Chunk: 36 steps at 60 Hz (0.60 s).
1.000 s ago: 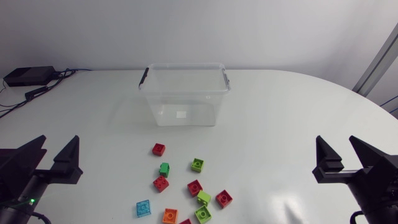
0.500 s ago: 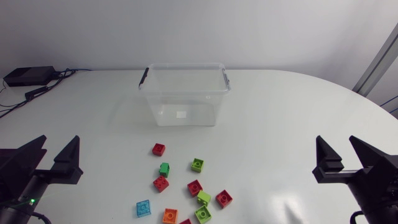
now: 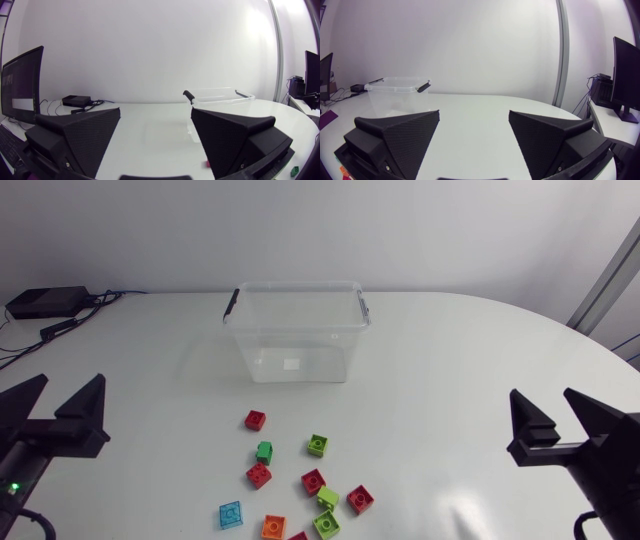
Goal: Place the duplo bricks in the container
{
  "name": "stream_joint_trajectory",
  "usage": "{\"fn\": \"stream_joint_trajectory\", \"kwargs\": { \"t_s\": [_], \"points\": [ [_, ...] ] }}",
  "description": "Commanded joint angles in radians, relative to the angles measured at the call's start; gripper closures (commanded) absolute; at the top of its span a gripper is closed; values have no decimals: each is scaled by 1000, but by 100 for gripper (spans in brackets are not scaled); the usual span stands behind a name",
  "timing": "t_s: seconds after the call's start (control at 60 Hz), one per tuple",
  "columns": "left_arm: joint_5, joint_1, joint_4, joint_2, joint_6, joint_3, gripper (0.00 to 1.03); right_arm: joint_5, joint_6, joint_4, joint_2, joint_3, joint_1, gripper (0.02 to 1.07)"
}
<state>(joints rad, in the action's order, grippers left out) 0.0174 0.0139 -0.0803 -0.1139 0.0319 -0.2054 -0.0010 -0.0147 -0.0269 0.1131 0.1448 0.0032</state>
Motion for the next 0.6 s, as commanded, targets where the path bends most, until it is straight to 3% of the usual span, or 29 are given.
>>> {"fn": "stream_joint_trajectory", "kwargs": {
  "t_s": [0.0, 0.167, 0.4, 0.583],
  "points": [
    [-7, 6, -19, -81, -9, -72, 5, -7, 13, -13, 76, 61, 7, 7],
    [-7, -19, -142, -277, -6, -226, 7, -14, 25, -79, 240, 171, 17, 7],
    [-8, -58, -343, -590, 82, -476, 17, -36, 38, -219, 465, 318, 47, 7],
    [-30, -83, -492, -805, 168, -628, 17, -114, 45, -361, 631, 426, 46, 7]
  ]
}}
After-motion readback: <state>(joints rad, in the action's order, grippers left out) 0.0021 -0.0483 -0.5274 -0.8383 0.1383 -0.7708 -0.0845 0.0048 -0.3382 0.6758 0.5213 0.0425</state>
